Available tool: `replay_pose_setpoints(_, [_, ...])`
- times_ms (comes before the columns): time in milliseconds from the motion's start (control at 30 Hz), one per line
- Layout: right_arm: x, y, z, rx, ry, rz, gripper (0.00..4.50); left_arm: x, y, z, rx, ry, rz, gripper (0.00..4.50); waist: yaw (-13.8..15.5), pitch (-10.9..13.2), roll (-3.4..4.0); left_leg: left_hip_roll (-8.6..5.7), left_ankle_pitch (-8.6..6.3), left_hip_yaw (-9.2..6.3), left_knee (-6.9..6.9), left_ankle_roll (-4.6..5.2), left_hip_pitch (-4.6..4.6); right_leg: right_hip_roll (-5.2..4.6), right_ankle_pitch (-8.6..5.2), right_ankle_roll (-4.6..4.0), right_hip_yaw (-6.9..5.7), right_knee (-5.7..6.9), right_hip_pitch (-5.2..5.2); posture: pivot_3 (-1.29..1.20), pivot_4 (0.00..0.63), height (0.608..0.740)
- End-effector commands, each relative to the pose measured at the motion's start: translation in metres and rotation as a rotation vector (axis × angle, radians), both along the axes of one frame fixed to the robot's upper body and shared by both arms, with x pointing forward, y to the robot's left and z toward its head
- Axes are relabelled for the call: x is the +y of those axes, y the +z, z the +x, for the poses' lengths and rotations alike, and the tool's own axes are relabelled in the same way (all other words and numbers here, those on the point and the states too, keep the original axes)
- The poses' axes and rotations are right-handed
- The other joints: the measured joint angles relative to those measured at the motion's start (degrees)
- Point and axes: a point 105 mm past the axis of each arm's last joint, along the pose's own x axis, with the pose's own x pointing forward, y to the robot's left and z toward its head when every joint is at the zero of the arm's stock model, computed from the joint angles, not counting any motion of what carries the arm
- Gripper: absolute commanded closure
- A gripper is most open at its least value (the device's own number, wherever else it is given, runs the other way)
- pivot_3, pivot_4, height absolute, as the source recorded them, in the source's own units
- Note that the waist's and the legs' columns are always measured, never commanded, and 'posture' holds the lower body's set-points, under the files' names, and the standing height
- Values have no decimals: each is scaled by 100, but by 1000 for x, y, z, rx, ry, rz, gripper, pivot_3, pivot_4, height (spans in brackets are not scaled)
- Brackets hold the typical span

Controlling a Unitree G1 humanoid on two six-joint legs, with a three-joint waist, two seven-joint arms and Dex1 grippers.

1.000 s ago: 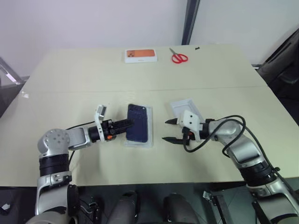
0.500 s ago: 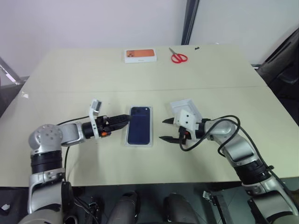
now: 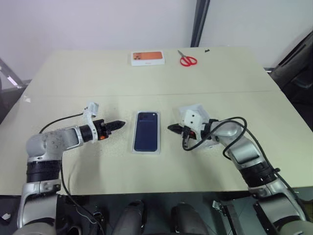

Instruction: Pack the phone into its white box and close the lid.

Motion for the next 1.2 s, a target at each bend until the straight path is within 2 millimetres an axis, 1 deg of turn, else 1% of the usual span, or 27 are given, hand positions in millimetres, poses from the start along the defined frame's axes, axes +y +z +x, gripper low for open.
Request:
replay_pose_setpoints(33, [13, 4, -1, -39, 32, 4, 4500, -11, -8, -1, -35, -49, 84, 4460, -8, 0, 0, 0, 0, 0, 0, 0, 0, 0, 0, 0, 0, 0, -1, 0, 150, 734])
replay_pose_setpoints(133, [22, -3, -4, -48, 55, -20, 4500, -27, -18, -1, -35, -89, 104, 4460, -10, 0, 0, 0, 0, 1, -2, 0, 0, 0, 0, 0, 1, 1, -2, 0, 150, 734])
replay_pose_setpoints(300, [28, -2, 0, -56, 43, -13, 4500, -50, -15, 3, -46, -129, 77, 4460, 13, 0, 0, -1, 0, 0, 3, 1, 0, 0, 0, 0, -2, 1, 3, 0, 150, 734])
replay_pose_setpoints(367, [23, -1, 5, -62, 20, -21, 4500, -62, -14, 6, -51, -147, 56, 4460, 16, 0, 0, -2, 0, 0, 4, 1, 1, 0, 0, 0, -2, 1, 4, 0, 150, 734])
replay_pose_setpoints(500, [5, 1, 14, -73, -27, -42, 4500, -87, -12, 7, -60, -188, 22, 4460, 21, 1, -2, -4, 1, 0, 5, 2, 0, -1, 0, 0, -3, 1, 4, 0, 150, 734])
replay_pose_setpoints(567, [-5, 3, 15, -76, -44, -52, 4500, -102, -11, 7, -66, -211, 2, 4460, 20, 1, -2, -4, 1, 0, 5, 2, -1, -1, 0, 0, -3, 1, 4, 0, 150, 734])
replay_pose_setpoints(633, [-13, 3, 15, -72, -59, -67, 4500, -112, -10, 8, -68, -223, -15, 4460, 14, 2, -3, -4, 1, 1, 5, 2, -1, -1, 0, 1, -3, 1, 4, 0, 150, 734])
replay_pose_setpoints(700, [-17, 2, 14, -66, -63, -72, 4500, -116, -9, 10, -70, -222, -23, 4460, -3, 2, -3, -4, 1, 2, 4, 2, -1, -1, 0, 1, -2, 1, 3, 0, 150, 734])
replay_pose_setpoints(800, [-17, 1, 10, -63, -61, -68, 4500, -116, -12, 14, -71, -209, -11, 4460, -39, 2, -3, 1, 1, 3, 2, 2, 0, 5, 0, 0, -1, 2, 1, 0, 150, 734])
replay_pose_setpoints(967, [-10, 0, 5, -49, -58, -37, 4500, -114, -14, 17, -77, -197, 0, 4460, -23, 2, -3, 2, 1, 4, 5, 2, 2, 6, 0, 0, 0, 3, 3, 0, 150, 734])
replay_pose_setpoints(1067, [-7, 1, 3, -47, -44, -39, 4500, -114, -12, 16, -81, -204, 1, 4460, -21, 2, -3, 2, 1, 4, 4, 1, 2, 6, 0, 0, 0, 4, 2, 0, 150, 734])
replay_pose_setpoints(1200, [-11, -2, 7, -56, -55, -65, 4500, -114, -11, 13, -82, -215, -4, 4460, -19, 2, -3, 2, 1, 4, 5, 1, 2, 6, 0, 0, 0, 4, 3, 0, 150, 734])
